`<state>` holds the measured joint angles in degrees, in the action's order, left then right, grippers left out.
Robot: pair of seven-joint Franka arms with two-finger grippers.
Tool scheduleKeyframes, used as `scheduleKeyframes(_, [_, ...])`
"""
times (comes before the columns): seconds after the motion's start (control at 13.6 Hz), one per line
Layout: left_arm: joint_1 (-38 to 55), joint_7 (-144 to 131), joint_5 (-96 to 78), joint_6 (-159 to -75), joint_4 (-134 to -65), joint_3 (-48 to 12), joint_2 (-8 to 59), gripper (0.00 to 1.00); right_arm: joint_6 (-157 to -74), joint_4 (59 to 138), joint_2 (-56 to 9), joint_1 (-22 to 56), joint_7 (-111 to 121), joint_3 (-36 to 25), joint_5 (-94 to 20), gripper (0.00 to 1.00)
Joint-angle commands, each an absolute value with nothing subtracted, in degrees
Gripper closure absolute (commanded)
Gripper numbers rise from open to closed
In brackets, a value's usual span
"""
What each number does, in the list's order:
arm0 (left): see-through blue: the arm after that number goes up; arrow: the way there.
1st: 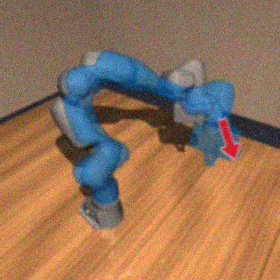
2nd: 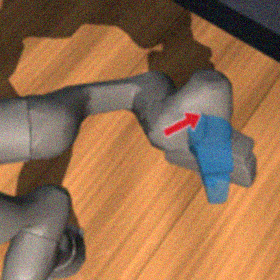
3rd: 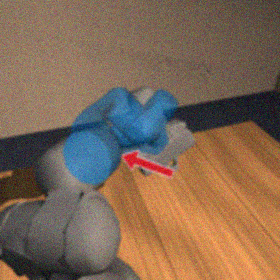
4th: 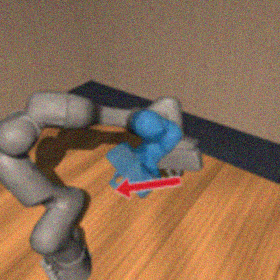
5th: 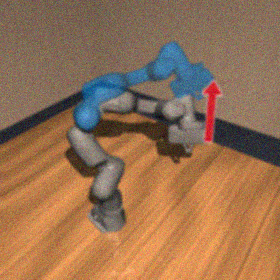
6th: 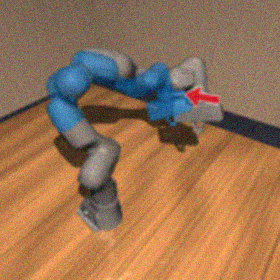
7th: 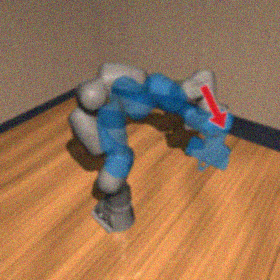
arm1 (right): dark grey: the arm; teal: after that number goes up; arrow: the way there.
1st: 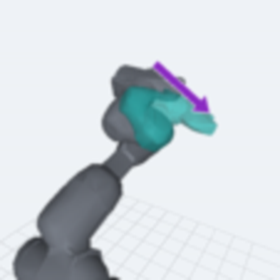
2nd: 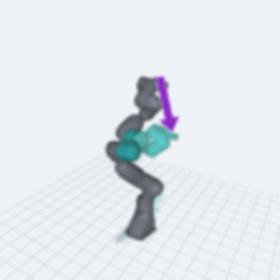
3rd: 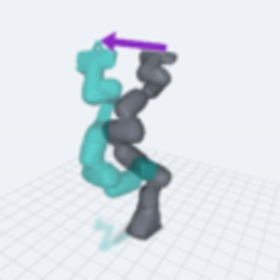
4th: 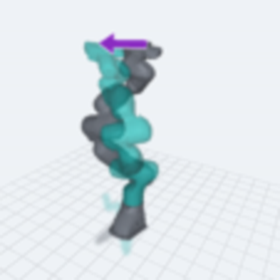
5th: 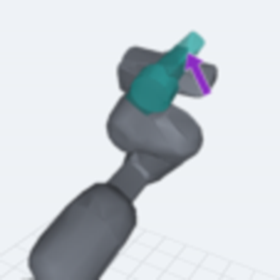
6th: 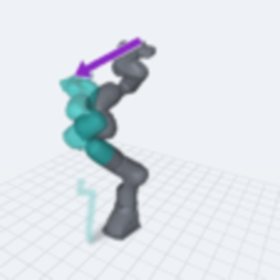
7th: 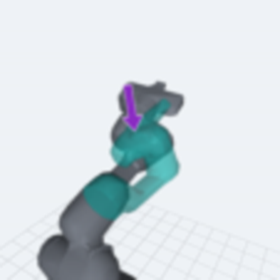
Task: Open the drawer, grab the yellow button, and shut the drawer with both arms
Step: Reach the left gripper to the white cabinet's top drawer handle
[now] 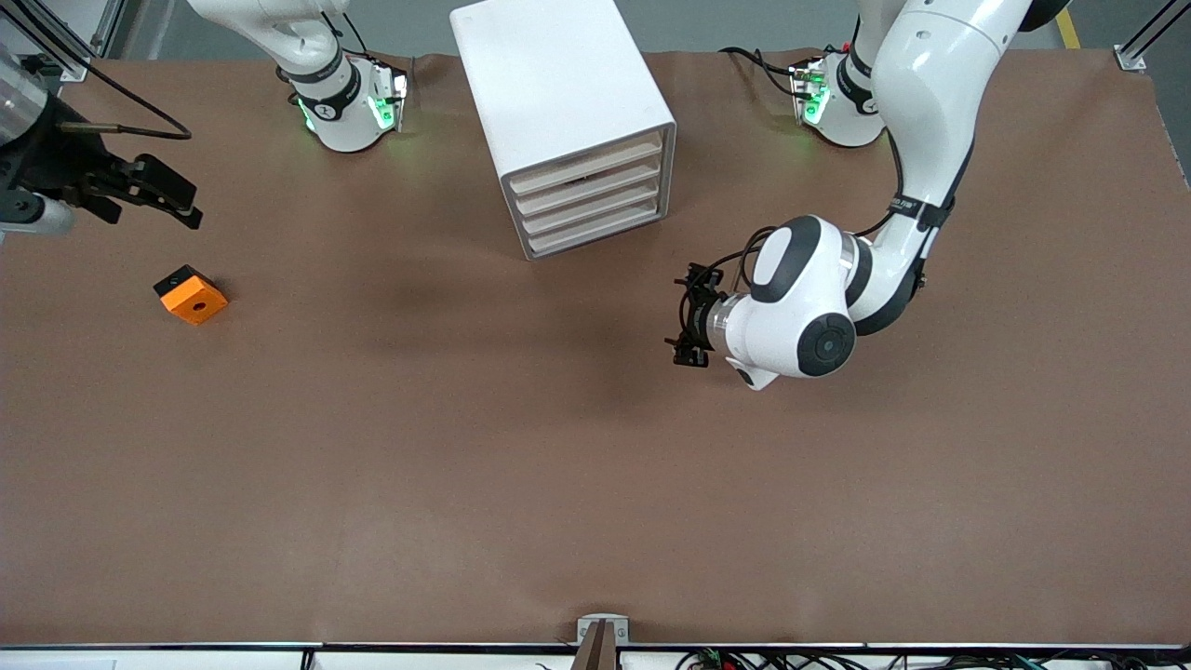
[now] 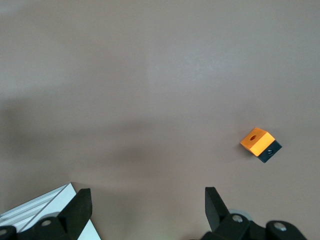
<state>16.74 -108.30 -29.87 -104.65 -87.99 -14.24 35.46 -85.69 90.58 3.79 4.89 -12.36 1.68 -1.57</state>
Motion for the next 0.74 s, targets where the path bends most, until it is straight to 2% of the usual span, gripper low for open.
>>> scheduleKeyframes(0.0, [18.1, -112.1, -39.3, -99.0, -86.7, -15.0, 38.7, 0.00, -85.3, 89.2, 2.9, 8.5, -19.1, 1.5, -3.9, 0.00])
scheduleKeyframes(0.22, [19.0, -112.5, -46.4, -94.3, -86.8, -15.1, 39.9, 0.00, -85.3, 89.3, 2.4, 10.1, -28.5, 1.5, -10.8, 0.00])
scheduleKeyframes(0.44, [19.2, -114.9, -51.8, -88.4, -86.5, -15.1, 41.5, 0.01, -85.4, 89.3, 1.8, 12.9, -35.3, 1.5, -12.4, 0.00])
scheduleKeyframes(0.59, [19.5, -118.1, -54.2, -86.4, -86.5, -15.1, 42.4, 0.06, -85.7, 89.3, 1.1, 14.8, -38.8, 1.5, -12.4, 0.00])
scheduleKeyframes(0.66, [20.5, -118.9, -54.9, -85.4, -86.5, -15.1, 43.0, 0.12, -85.9, 89.3, 1.0, 15.2, -40.1, 1.5, -12.4, 0.00])
